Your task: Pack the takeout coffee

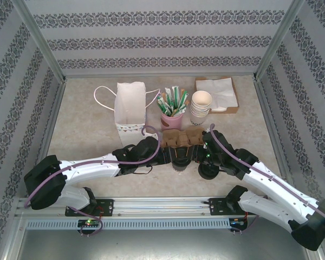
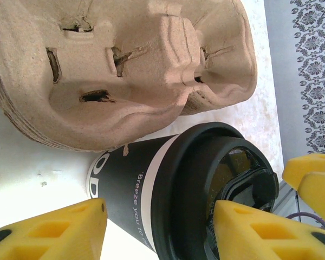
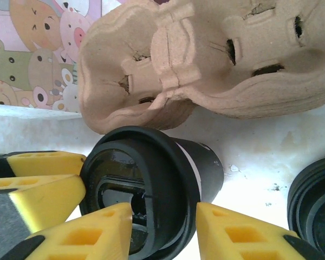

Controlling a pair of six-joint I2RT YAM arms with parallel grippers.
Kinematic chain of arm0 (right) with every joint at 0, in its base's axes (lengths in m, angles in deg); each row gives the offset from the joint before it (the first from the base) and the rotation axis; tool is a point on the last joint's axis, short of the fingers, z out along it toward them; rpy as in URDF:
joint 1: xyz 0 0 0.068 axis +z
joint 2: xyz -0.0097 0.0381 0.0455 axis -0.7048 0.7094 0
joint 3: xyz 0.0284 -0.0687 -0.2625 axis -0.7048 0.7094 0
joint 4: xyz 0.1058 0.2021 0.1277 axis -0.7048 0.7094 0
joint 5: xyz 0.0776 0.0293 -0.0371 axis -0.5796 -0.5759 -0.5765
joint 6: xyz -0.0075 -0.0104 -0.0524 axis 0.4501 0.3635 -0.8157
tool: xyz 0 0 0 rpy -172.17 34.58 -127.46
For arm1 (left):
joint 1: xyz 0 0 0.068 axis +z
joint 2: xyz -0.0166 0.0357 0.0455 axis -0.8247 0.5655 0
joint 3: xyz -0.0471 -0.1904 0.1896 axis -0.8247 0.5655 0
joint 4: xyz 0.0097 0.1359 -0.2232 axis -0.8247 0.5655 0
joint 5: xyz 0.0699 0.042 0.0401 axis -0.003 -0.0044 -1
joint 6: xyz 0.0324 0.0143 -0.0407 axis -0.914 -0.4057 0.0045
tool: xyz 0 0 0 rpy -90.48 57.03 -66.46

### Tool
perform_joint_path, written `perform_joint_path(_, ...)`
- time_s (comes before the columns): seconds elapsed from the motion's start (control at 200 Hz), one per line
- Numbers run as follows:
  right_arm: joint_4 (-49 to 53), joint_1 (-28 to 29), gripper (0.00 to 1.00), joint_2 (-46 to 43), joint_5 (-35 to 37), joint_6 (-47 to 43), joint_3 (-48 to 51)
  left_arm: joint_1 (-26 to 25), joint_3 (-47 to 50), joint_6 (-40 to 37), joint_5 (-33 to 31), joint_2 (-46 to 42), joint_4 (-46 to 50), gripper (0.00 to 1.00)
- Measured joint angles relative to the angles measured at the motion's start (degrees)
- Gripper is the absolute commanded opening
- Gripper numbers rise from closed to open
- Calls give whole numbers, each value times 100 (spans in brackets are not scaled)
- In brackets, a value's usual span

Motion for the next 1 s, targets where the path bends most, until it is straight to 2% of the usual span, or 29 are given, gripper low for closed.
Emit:
perform_joint_path(0.21,-122,0,33,13,-37,0,131,0,0,0,15,2,0,51)
perform_joint_path(0.525,-396,0,28,101,-103,7,345,0,0,4,98,98,-195,41)
perform_joint_path(1.004,-1080,0,27,-439,-168,380,1025,0,35,153,164,282,-566,35)
